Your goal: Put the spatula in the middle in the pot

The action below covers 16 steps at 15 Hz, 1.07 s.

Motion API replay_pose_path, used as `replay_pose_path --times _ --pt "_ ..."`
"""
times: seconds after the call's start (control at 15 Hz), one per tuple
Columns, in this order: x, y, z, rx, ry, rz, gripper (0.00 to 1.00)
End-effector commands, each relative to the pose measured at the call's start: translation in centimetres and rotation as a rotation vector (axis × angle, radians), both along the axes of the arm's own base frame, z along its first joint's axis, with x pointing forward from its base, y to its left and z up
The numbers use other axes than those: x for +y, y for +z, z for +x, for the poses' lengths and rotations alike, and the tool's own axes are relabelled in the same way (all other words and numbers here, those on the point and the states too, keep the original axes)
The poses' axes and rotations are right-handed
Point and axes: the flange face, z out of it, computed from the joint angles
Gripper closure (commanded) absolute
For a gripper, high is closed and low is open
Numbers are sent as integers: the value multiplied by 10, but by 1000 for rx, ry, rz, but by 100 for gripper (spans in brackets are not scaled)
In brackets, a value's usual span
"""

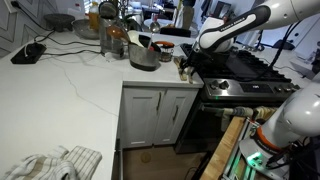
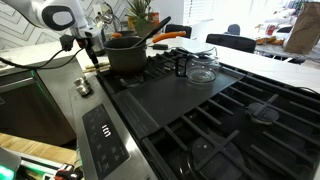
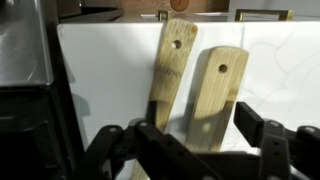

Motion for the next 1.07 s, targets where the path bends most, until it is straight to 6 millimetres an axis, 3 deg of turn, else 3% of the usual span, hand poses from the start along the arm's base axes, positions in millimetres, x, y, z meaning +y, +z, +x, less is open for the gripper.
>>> replay_pose_path --times 0.0,0.53,0.87,0.93,1.0 --pt "-1 -5 4 -2 -29 3 27" --pt "4 -2 14 14 -57 12 34" --pt "4 -3 18 18 -75 12 52" --pt "3 -2 19 16 -77 13 64" --pt "3 -2 19 16 -79 12 66"
